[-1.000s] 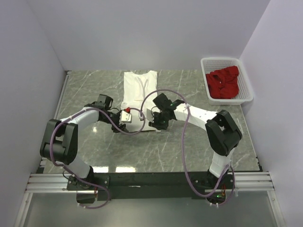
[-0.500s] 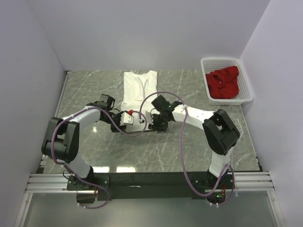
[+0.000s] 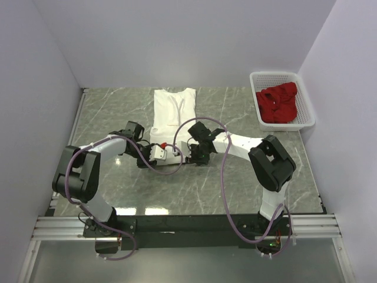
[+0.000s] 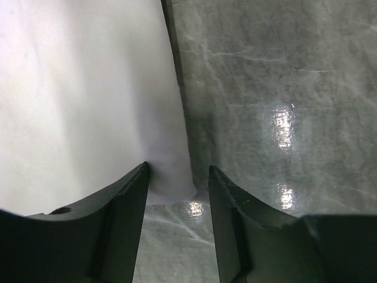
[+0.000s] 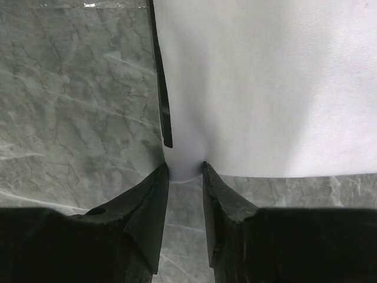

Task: Fold and stack the t-shirts
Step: Fold the tshirt

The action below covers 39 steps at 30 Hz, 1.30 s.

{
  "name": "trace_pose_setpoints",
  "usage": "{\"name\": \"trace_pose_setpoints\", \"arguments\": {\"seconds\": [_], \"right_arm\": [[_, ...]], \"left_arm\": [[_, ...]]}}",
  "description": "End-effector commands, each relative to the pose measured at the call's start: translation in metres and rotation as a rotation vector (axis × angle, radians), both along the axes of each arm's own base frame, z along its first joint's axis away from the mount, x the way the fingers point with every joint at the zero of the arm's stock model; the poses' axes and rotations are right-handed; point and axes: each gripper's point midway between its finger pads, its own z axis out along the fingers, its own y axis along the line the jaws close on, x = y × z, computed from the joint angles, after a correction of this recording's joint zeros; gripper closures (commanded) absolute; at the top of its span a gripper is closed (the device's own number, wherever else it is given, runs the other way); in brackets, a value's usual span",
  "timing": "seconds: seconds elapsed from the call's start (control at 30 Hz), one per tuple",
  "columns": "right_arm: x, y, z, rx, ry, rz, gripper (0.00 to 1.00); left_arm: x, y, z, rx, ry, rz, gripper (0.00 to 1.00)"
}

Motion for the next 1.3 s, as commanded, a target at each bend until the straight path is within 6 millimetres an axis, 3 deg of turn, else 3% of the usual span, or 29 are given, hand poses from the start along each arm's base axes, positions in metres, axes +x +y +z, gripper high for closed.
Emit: {"name": "trace_pose_setpoints", "arguments": {"seconds": [0.0,0.1,0.33,0.57,0.7,0.77,0.8,0.93,1.07,1.27], "right_arm": [[-0.001,-0.004,-0.013,-0.040,-0.006,0.014,0.64],[-0.001,-0.004,-0.013,-0.039,-0.008,0.017,0.68],[-0.004,-0.004,-0.014,-0.035,0.001,0.030,1.00],[-0.005,-0.003,-0.012,-0.024,0.014,0.033,1.00],[-0.007,0.003,-0.007,-0.002,0.033,0.029,1.00],[-0.009,0.003,-0.005,0.005,0.048,0.020,1.00],[-0.008,0.004,-0.003,0.011,0.050,0.018,1.00],[-0.011,0.006,0.019,0.062,0.063,0.005,1.00],[-0.008,0.007,0.052,0.123,0.069,-0.035,1.00],[0.008,0.001,0.098,0.181,0.014,-0.061,1.00]], "left_arm": [[0.003,-0.005,0.014,-0.029,-0.051,-0.005,0.50],[0.003,-0.008,0.026,-0.053,-0.092,-0.007,0.50],[-0.009,-0.003,0.021,-0.028,-0.077,-0.042,0.51],[-0.005,0.002,-0.001,0.037,-0.022,-0.033,0.58],[-0.007,0.011,-0.025,0.120,0.034,-0.049,0.61],[-0.004,0.009,-0.026,0.133,0.042,-0.058,0.69],[-0.003,0.007,-0.025,0.125,0.044,-0.056,0.83],[-0.005,-0.001,-0.006,0.068,0.023,-0.063,0.99],[0.002,-0.013,0.030,-0.007,0.016,-0.027,0.99],[0.015,-0.014,0.073,-0.102,-0.011,0.032,0.99]]}}
